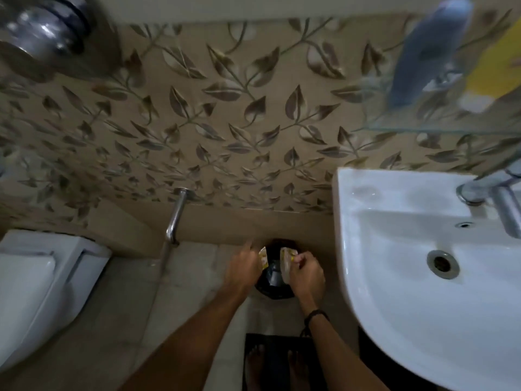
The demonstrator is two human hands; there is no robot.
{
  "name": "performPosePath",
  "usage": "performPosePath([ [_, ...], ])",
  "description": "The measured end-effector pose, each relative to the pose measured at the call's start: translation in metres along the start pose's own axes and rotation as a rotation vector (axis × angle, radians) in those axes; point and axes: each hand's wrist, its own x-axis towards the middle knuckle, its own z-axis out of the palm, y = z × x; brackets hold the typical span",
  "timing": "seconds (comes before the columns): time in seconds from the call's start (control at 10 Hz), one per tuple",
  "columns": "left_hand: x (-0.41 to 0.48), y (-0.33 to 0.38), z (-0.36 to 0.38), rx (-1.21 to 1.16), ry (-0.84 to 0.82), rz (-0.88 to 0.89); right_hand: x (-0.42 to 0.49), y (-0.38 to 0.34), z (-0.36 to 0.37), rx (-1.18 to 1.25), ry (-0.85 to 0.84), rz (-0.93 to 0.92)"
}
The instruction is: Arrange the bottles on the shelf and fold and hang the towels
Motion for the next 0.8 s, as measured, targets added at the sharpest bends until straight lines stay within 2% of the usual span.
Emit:
performPosePath([
  [0.2, 0.067, -0.024, 0.122, -0.072, -0.124, -0.046, 0.080, 0.090, 0.093, 0.148, -0.058, 0.100],
  [0.3, 0.098, -0.028, 0.178, -0.103, -0.185, -0.033, 0.116, 0.143, 0.141, 0.089, -0.031, 0.095],
  [0.4, 0.125, -0.026, 0.217, -0.182, -0.174, -0.039, 0.125, 0.137, 0.150, 0.043, 0.016, 0.148],
  [0.6, 0.153, -0.023, 0.248, -0.390, -0.174, -0.128, 0.148, 0.144, 0.166, -0.022, 0.002, 0.232],
  [0.8, 0.154, -0.038, 0.240, -0.417, -0.142, -0.140, 0.144, 0.139, 0.164, -0.033, 0.025, 0.202],
])
